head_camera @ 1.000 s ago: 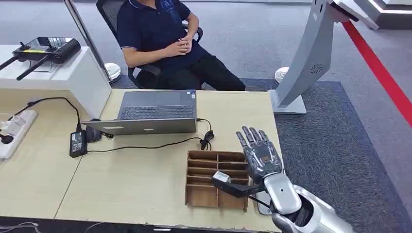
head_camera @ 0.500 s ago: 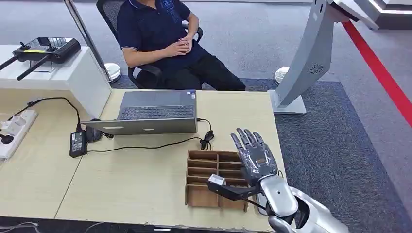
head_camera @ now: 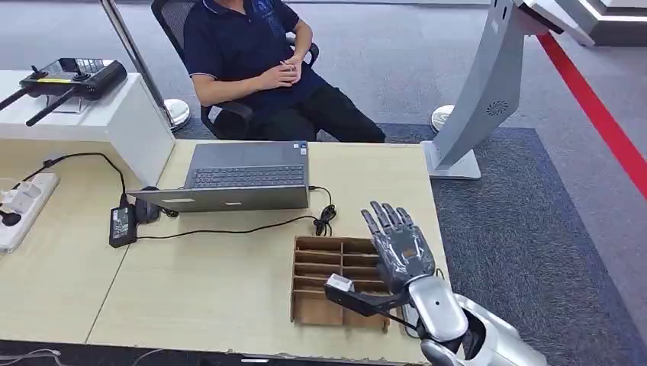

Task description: Pass the card to the sensor for recognition and then transmit it.

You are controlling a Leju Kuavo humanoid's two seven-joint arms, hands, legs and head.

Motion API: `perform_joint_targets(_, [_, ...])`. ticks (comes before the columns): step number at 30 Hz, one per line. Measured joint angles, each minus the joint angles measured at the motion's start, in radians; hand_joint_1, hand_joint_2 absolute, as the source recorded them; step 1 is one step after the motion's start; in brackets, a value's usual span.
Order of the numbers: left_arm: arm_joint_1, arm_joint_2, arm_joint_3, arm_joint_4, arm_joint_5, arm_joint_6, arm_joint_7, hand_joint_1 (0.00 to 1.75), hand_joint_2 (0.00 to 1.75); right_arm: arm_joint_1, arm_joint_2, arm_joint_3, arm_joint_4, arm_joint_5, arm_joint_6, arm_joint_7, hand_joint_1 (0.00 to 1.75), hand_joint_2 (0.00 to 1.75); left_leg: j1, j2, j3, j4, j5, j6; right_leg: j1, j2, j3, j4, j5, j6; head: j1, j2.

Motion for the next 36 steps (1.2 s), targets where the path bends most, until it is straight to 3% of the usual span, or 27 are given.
perform_joint_targets(14, [0.0, 0.0, 0.0, 0.0, -0.002, -0.003, 0.0, 0.0, 1.75, 0.0, 0.006, 0.003, 0.0, -0.007, 0.0, 0.0, 0.23, 1.75, 0.0, 0.0, 0.0, 0.0, 0.0, 0.0, 0.0, 0.0, 0.0, 0.0, 0.0, 0.0, 0.0, 0.0])
perform_joint_targets(36, [-0.003, -0.002, -0.005, 0.0, -0.009, -0.004, 0.003, 0.0, 1.75, 0.002, 0.041, 0.005, 0.05, -0.018, -0.06, -0.015, 0.3, 1.75, 0.0, 0.0, 0.0, 0.0, 0.0, 0.0, 0.0, 0.0, 0.0, 0.0, 0.0, 0.0, 0.0, 0.0])
